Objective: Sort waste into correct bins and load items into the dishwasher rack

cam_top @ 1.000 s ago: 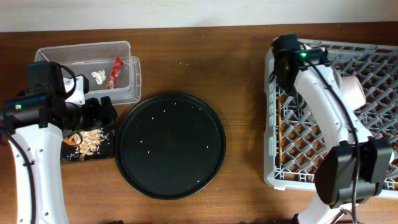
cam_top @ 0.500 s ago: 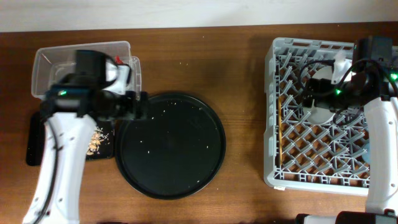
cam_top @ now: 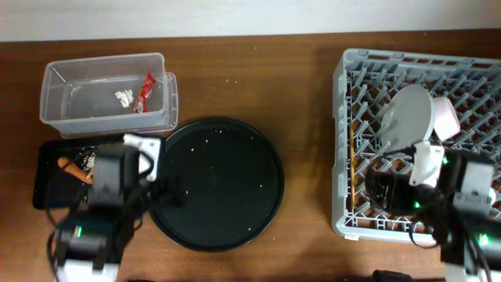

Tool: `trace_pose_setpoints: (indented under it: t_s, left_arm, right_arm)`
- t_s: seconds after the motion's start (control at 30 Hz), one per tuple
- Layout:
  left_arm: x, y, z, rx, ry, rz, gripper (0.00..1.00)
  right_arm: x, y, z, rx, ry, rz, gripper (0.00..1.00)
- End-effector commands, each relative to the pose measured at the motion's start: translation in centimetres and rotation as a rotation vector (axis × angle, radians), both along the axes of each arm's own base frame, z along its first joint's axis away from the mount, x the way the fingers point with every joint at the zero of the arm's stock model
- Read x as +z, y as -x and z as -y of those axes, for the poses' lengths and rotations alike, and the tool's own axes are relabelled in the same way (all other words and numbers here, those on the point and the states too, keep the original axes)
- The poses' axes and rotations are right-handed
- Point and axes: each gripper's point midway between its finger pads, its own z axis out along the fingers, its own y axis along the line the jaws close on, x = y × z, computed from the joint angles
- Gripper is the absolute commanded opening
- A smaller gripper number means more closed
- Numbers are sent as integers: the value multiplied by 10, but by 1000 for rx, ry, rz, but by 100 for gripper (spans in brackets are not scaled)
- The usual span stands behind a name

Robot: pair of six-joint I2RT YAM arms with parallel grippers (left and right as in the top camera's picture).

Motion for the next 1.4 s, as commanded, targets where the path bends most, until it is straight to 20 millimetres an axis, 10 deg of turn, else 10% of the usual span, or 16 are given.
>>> trace_pose_setpoints:
  t_s: [0.0,0.37,0.5,0.9,1.03,1.37]
  left_arm:
    - [16,19,-4,15,19,116,99]
    - [24,26,-5,15,24,153,99]
    - [24,26,-5,15,24,153,99]
    - [24,26,-5,15,24,153,99]
    - [24,26,-5,15,24,153,99]
    - [24,26,-5,15,24,153,99]
  right_arm:
    - [4,5,3,-21,24,28,98]
    - [1,3,4,-13,49,11,98]
    - [33,-10,-22,106,138,386,98]
    - [4,-27,-20,25,145,1075,98]
    - [-62,-33,-16,26,160,864,98]
    - [-61,-33,-17,29,159,866,98]
